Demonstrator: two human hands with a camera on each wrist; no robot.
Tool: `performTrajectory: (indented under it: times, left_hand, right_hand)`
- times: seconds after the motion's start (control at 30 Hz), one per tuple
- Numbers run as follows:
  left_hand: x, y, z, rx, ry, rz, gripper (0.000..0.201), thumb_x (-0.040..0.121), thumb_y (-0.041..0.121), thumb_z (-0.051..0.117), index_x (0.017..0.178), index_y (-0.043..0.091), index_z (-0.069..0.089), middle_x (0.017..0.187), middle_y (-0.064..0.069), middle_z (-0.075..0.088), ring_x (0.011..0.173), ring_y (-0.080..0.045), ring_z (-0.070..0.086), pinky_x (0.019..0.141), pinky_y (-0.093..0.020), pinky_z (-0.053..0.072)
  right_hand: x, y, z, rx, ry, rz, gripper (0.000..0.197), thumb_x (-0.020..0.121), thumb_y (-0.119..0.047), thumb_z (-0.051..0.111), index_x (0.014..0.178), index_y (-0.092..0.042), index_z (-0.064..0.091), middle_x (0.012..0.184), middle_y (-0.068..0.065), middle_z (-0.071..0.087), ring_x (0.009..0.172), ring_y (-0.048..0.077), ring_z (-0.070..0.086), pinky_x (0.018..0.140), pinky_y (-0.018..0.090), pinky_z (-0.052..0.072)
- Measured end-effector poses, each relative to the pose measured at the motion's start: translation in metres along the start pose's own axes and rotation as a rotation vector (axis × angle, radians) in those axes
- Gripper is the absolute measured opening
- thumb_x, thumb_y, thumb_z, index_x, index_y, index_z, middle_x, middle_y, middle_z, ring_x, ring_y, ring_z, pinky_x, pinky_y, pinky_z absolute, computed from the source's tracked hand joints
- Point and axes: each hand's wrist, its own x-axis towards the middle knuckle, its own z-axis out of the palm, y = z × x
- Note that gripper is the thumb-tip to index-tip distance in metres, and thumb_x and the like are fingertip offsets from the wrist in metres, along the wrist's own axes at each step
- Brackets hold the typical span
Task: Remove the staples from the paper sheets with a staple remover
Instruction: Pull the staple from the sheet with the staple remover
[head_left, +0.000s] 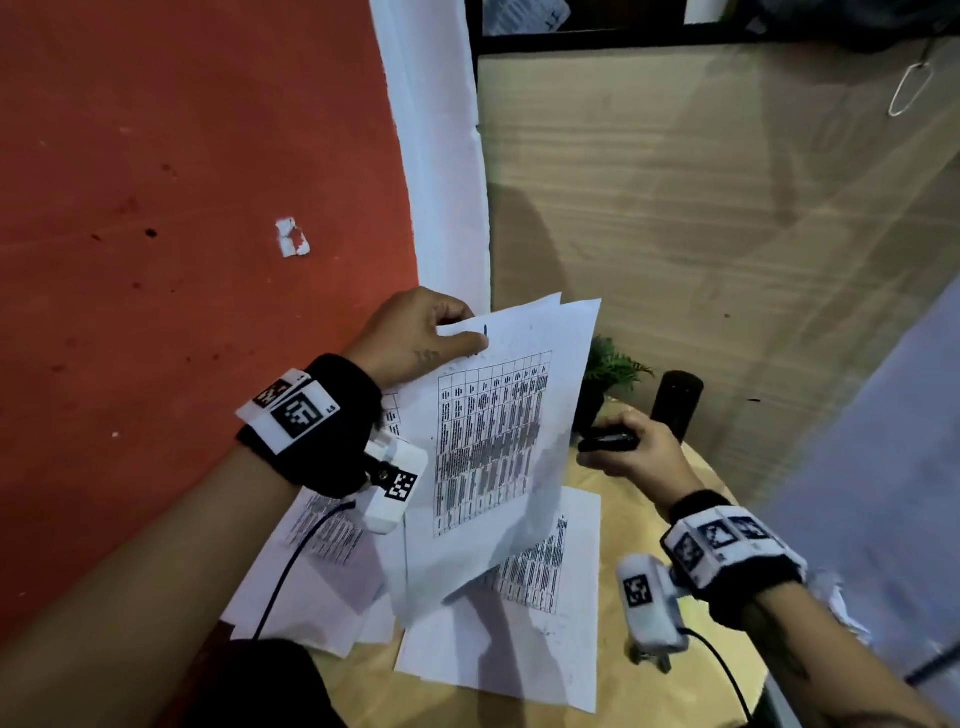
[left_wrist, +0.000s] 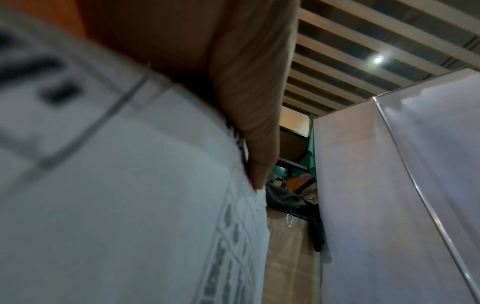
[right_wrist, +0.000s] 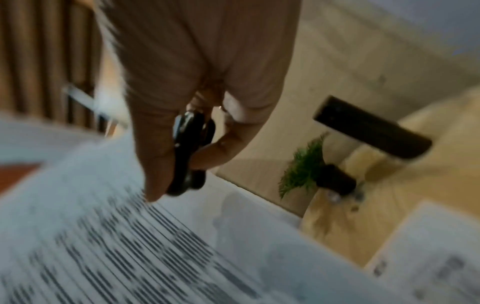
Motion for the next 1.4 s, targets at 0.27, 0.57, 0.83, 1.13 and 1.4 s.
performTrajectory:
  times: [0.27,0.57,0.83,1.13,1.4]
  left_hand:
    - [0.008,-0.008,-0.009,-0.077,-0.107,-0.04,0.016,0.084,0.007,0.068,0.07,0.013,0.064,0.053,0.014,0.058,0.05,0.005,0.048,0.053,-0.009,0.036]
    - [0.013,-0.023,-0.008,-0.137,-0.114,-0.058,0.026,0.075,0.024,0.073,0.083,-0.001,0.069,0.081,-0.024,0.067,0.071,-0.016,0.055,0.069,-0.027,0.042]
    - [0.011,-0.024,-0.005,-0.111,-0.146,-0.066,0.008,0.082,0.011,0.07,0.074,0.011,0.068,0.069,-0.004,0.064,0.062,-0.009,0.053,0.056,-0.018,0.04]
    - [0.013,-0.024,-0.017,-0.172,-0.321,-0.07,0.019,0.076,0.016,0.075,0.089,0.003,0.072,0.087,-0.016,0.072,0.076,-0.017,0.061,0.07,-0.026,0.047]
    - [0.018,-0.048,-0.037,-0.144,0.0,-0.133,0.024,0.068,0.019,0.075,0.09,0.017,0.067,0.069,0.014,0.071,0.063,0.004,0.062,0.064,-0.012,0.049]
  right_hand:
    - [0.02,-0.021,0.004,0.281,-0.087,0.014,0.031,0.061,0.008,0.077,0.08,-0.012,0.063,0.075,-0.001,0.069,0.061,0.007,0.062,0.051,0.013,0.047]
    - [0.023,-0.013,0.016,0.314,-0.073,-0.094,0.035,0.059,0.021,0.072,0.079,-0.006,0.061,0.07,-0.006,0.072,0.066,0.006,0.068,0.063,0.018,0.054]
    - [0.025,-0.008,0.019,0.355,-0.09,-0.068,0.036,0.058,0.025,0.071,0.08,-0.001,0.061,0.067,-0.005,0.072,0.063,0.008,0.069,0.058,0.018,0.053]
    - [0.037,-0.001,0.014,0.339,-0.379,-0.017,0.056,0.032,-0.014,0.093,0.082,-0.015,0.069,0.103,-0.002,0.065,0.084,0.009,0.065,0.067,0.019,0.052]
    - [0.042,-0.009,0.003,0.453,-0.339,0.004,0.065,0.012,-0.038,0.094,0.072,-0.023,0.074,0.084,-0.001,0.072,0.079,0.015,0.064,0.066,0.018,0.049]
